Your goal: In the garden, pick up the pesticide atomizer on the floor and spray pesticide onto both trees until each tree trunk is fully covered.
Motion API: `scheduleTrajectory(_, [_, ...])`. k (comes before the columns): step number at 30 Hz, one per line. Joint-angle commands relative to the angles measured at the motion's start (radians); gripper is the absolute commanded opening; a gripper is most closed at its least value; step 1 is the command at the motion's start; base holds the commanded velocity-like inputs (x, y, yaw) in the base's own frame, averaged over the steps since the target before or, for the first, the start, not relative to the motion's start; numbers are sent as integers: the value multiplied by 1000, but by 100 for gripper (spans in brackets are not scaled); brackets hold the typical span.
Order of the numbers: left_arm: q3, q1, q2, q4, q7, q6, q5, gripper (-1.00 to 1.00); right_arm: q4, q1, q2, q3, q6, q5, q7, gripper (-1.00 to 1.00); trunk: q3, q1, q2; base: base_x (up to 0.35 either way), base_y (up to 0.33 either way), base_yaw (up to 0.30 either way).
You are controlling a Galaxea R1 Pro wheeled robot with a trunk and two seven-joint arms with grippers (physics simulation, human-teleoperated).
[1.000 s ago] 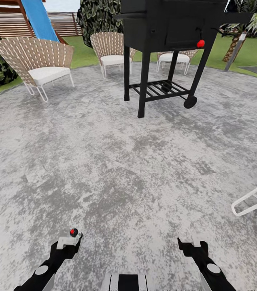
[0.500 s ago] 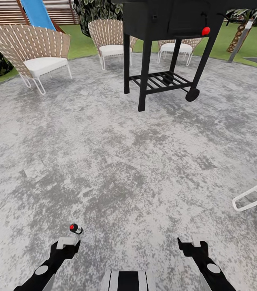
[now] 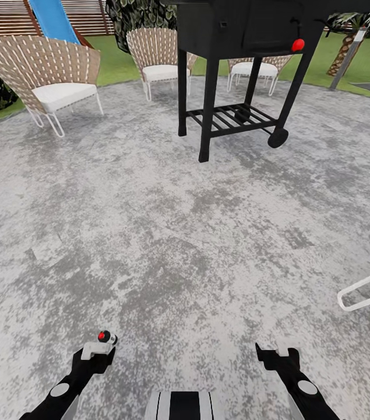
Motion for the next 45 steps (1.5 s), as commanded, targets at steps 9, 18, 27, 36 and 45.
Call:
scheduleTrajectory(9, [7, 0, -1, 0, -7, -3, -3, 100, 1, 0, -1, 0, -3, 0, 0, 100, -1, 0, 0, 35, 0, 0])
scheduleTrajectory(18, [7, 0, -1, 0, -7, -3, -3, 100, 1, 0, 2, 0, -3, 0, 0, 100, -1, 0, 0, 63, 0, 0])
scheduleTrajectory(27, [8, 0, -1, -1, -7, -3, -3, 100, 1, 0, -1, 0, -3, 0, 0, 100, -1, 0, 0, 22, 0, 0])
scheduleTrajectory(36, [-1, 0, -1, 0, -7, -3, -5, 100, 1, 0, 1, 0, -3, 0, 0, 100, -1, 0, 0, 10, 0, 0])
scheduleTrajectory(45, [-1, 0, 0, 1, -7, -4, -5, 100, 1, 0, 1, -1, -3, 0, 0, 100, -26, 2, -1, 0, 0, 0])
